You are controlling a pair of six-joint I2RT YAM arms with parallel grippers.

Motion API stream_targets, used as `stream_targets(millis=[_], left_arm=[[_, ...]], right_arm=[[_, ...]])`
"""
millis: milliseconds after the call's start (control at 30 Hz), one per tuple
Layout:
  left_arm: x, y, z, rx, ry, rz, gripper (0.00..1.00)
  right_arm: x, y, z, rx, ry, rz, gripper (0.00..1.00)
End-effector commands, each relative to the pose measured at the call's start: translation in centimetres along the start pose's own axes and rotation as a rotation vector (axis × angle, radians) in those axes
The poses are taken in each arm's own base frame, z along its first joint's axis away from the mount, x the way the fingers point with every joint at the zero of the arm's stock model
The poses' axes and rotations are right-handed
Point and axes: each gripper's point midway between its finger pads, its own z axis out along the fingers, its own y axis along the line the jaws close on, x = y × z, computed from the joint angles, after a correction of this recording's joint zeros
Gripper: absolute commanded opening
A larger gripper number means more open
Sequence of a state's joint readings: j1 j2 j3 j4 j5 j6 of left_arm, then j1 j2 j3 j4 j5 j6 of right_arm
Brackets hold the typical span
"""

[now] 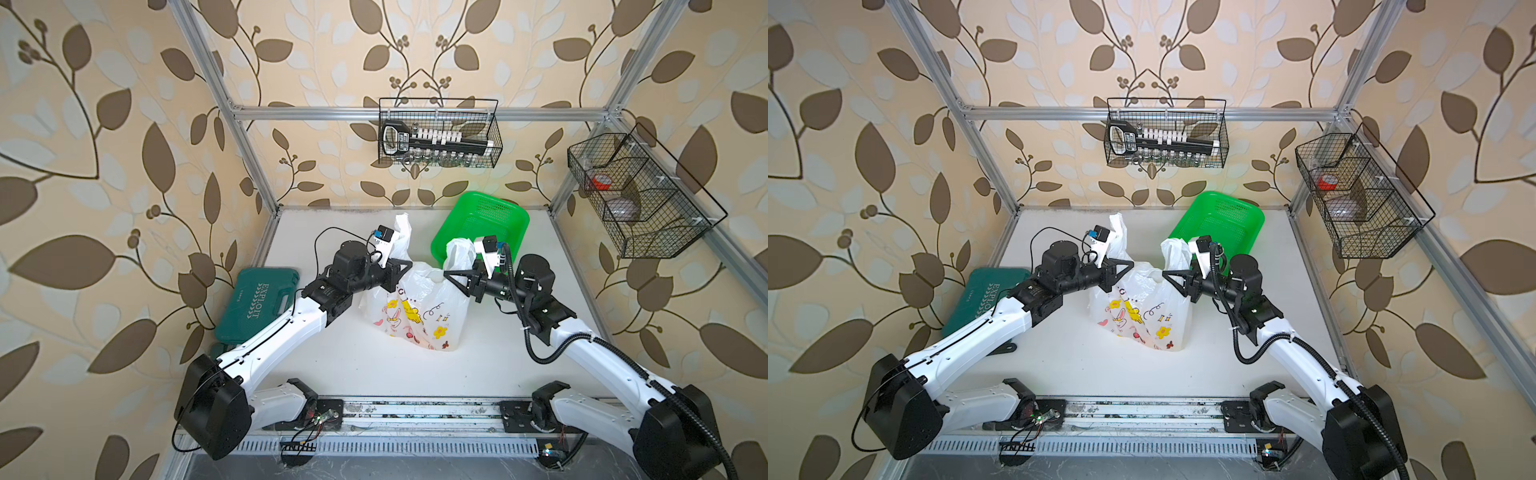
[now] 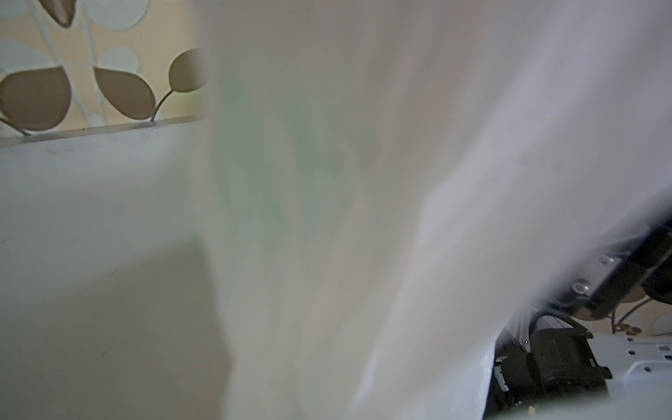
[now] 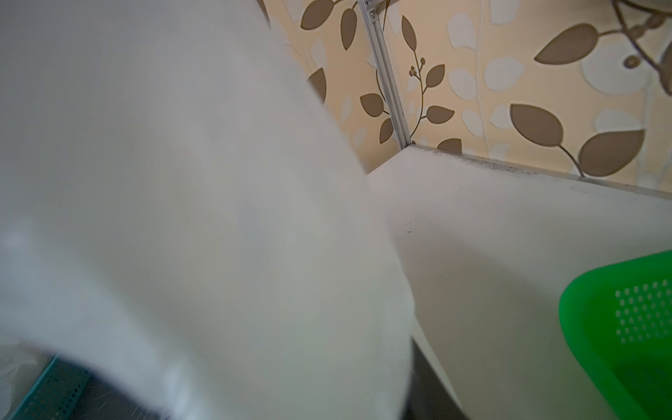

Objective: Place the pears into plastic bags & tie knots
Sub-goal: Tie the plastic bag at the center of the board.

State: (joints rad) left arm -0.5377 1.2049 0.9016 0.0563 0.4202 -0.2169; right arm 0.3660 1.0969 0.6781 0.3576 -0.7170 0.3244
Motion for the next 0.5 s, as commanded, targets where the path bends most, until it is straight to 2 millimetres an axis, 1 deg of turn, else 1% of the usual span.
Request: stream_targets(millis=[0, 100, 167, 233, 300, 367, 467], left_arm=[[-2.0, -1.4, -0.3, 0.042, -0.046, 0.031, 0.00], [-1.8, -1.1, -0.6, 0.016, -0.018, 0.048, 0.00], [-1.5, -0.8, -0.7, -0.001, 0.014, 0.073, 0.00], [-1.3, -0.8, -0.7, 0.006, 0.046, 0.085, 0.00], [-1.2, -0.8, -0.6, 0.034, 0.079, 0.083, 0.00], [-1.0, -1.0, -0.5, 0.060, 0.111, 0.080, 0.00], [-0.5, -1.3, -0.2, 0.103, 0.160, 0.070, 0.00]], right_arm=[[-2.0, 2.4, 0.0, -0.107, 0.000, -0.050, 0.00], [-2.3, 2.2, 0.0, -0.060, 0.050, -0.052, 0.00], [-2.4, 2.1, 0.5, 0.001, 0.110, -0.068, 0.00], [-1.4, 2.2, 1.6, 0.065, 0.203, -0.125, 0.00], [0.2, 2.3, 2.7, 0.125, 0.302, -0.197, 0.00], [1.3, 1.6, 3.3, 0.193, 0.378, -0.263, 0.00], [1.9, 0.9, 3.5, 0.246, 0.431, -0.347, 0.00]])
